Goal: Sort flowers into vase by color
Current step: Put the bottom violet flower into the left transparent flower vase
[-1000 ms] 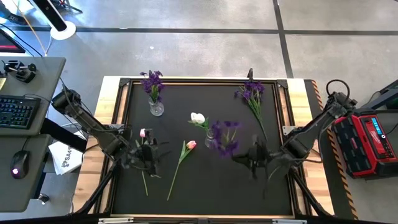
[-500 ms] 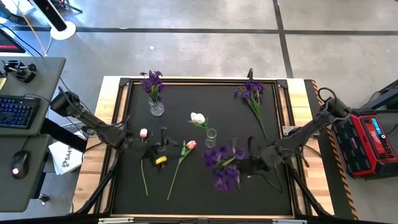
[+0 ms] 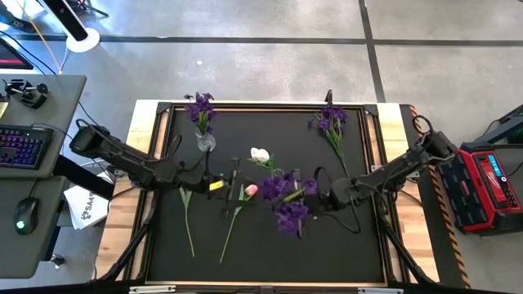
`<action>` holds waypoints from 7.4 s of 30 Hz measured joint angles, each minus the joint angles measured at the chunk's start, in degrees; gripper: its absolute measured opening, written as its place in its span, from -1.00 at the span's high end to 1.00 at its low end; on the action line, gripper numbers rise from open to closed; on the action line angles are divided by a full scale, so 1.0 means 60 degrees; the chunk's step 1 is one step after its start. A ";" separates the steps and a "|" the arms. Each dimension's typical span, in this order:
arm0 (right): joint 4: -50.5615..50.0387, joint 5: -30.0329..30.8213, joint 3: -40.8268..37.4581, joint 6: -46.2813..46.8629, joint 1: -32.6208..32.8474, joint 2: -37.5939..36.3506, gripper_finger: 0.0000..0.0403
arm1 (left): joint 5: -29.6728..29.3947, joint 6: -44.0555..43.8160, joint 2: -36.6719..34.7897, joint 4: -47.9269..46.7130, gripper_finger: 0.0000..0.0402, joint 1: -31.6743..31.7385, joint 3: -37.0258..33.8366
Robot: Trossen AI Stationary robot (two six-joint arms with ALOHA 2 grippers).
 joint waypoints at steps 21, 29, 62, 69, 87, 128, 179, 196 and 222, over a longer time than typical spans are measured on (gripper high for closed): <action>-0.0427 0.0184 -0.0004 0.0432 -0.0397 0.0039 1.00 | 0.1387 -0.1713 0.1626 -0.0467 -0.08 0.0374 0.1737; -0.0817 0.0535 -0.0007 0.0508 -0.0397 0.0168 1.00 | 0.0932 -0.1713 0.1437 -0.0730 0.17 0.0364 0.1745; -0.1169 0.1224 -0.0004 0.0506 0.0583 -0.0431 -0.24 | -0.1437 -0.1931 0.0055 -0.2562 1.00 -0.0735 0.0960; -0.1459 0.2043 -0.0004 0.0352 0.0992 -0.0426 -0.23 | -0.4029 -0.2529 -0.2427 -0.2700 1.00 -0.1022 -0.0631; -0.1692 0.2273 -0.0004 0.0146 0.0984 -0.0426 -0.23 | -1.0181 -0.2102 -0.8362 -0.4176 1.00 -0.0011 -0.3316; -0.1681 0.2273 -0.0004 0.0073 0.0980 -0.0426 -0.23 | -0.4835 -0.4431 -0.8875 -0.2843 0.98 0.5759 -0.6266; -0.1721 0.2273 0.0000 0.0077 0.0979 -0.0423 -0.23 | -0.4113 -0.5016 -0.8693 -0.7703 0.95 0.5493 -0.3315; -0.2026 0.2253 0.0000 0.0685 0.0592 -0.0419 -0.23 | -0.4096 -0.5921 -0.8196 -0.8819 0.96 0.5749 -0.2656; -0.2162 0.2204 0.0000 0.0663 0.0590 -0.0419 -0.23 | -0.3283 -0.5872 -0.7721 -1.1940 0.16 0.5810 -0.0792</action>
